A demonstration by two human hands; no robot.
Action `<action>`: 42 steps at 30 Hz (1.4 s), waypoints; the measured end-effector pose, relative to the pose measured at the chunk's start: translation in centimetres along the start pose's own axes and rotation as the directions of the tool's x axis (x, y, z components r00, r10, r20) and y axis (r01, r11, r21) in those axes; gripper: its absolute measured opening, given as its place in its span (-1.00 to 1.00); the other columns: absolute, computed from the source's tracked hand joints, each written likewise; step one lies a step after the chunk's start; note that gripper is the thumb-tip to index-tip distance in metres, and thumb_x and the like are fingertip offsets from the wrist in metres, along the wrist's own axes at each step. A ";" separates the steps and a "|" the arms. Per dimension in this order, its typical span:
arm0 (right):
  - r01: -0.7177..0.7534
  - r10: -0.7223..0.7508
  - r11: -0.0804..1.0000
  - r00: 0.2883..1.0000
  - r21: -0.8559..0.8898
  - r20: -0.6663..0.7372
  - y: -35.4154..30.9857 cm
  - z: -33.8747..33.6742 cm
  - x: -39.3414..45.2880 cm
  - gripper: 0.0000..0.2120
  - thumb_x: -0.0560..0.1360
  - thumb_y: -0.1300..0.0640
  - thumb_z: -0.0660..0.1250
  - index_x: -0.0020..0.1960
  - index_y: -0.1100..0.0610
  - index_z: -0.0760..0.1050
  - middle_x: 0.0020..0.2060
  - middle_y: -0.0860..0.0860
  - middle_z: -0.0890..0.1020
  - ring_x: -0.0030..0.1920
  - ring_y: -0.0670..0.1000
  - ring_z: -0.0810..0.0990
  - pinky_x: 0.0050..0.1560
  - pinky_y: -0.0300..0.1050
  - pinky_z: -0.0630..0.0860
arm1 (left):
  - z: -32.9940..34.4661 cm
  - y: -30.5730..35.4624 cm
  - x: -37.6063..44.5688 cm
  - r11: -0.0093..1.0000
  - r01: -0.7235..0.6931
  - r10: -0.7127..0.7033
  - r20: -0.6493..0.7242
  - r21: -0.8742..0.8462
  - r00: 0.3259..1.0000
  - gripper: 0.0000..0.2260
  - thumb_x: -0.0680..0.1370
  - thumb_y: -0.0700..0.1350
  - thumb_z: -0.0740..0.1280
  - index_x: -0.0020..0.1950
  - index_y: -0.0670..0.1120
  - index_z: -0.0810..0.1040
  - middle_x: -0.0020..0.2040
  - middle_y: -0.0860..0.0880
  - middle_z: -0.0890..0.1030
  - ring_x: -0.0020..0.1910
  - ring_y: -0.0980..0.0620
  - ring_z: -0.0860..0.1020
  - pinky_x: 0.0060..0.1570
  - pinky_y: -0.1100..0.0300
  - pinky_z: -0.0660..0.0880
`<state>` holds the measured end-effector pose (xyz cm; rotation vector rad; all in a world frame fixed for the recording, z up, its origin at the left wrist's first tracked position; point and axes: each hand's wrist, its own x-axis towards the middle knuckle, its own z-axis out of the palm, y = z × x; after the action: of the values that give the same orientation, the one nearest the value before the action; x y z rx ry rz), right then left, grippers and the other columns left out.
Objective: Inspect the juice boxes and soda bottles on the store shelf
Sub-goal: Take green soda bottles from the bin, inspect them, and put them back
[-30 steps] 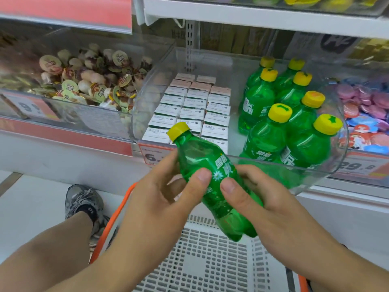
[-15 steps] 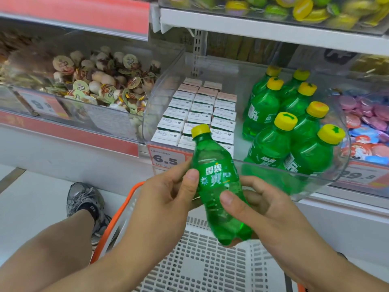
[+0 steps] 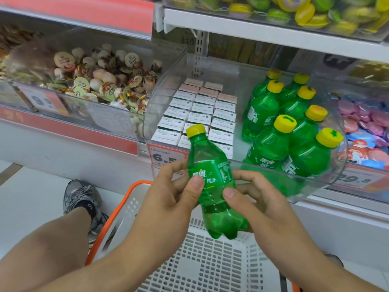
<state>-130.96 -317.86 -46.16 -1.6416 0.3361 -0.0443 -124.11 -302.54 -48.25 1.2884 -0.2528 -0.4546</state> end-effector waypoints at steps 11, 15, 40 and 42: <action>0.043 -0.043 0.999 0.999 -0.014 0.018 1.2 -0.3 0.3 -0.51 0.19 -0.33 0.57 0.07 -0.23 0.60 -0.21 -0.14 0.61 -0.10 -0.09 0.61 -0.11 -0.12 0.63 | -0.7 0.4 0.1 0.998 0.049 -0.049 -0.002 0.045 0.999 -0.66 0.50 0.01 0.37 0.24 -0.06 0.59 0.07 -0.07 0.71 0.09 -0.07 0.67 0.19 -0.02 0.54; -0.241 0.199 0.949 0.958 0.203 0.208 0.8 -0.1 0.6 -0.56 0.31 -0.31 0.52 0.11 -0.14 0.63 0.09 0.01 0.69 0.07 0.06 0.70 0.02 0.09 0.63 | -0.9 0.5 0.3 0.997 0.013 -0.016 -0.046 -0.071 0.999 -0.58 0.43 -0.08 0.35 0.25 -0.20 0.48 0.01 -0.19 0.71 0.05 -0.20 0.67 0.10 -0.02 0.61; 0.010 -0.011 1.000 0.998 0.025 0.059 0.8 -1.0 0.1 -0.39 0.18 -0.28 0.53 0.16 -0.14 0.46 0.01 -0.12 0.65 0.00 -0.07 0.68 -0.05 -0.16 0.58 | -0.2 0.7 0.8 1.000 0.006 -0.006 0.026 -0.001 1.000 -0.74 0.56 -0.09 0.39 0.21 -0.17 0.63 0.06 -0.13 0.71 0.06 -0.10 0.69 0.01 0.10 0.63; -0.017 0.007 0.993 0.996 0.119 0.087 0.9 -0.8 0.2 -0.53 0.24 -0.24 0.48 0.11 -0.19 0.50 0.02 -0.08 0.65 0.02 -0.01 0.66 0.02 -0.03 0.53 | -0.2 0.6 0.8 0.998 0.017 -0.016 0.021 -0.053 1.000 -0.72 0.49 -0.04 0.40 0.14 -0.12 0.67 0.05 -0.11 0.72 0.06 -0.06 0.69 0.01 0.12 0.63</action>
<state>-131.17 -318.75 -46.95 -1.5178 0.2716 0.0156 -123.24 -302.60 -47.75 1.2346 -0.2459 -0.4864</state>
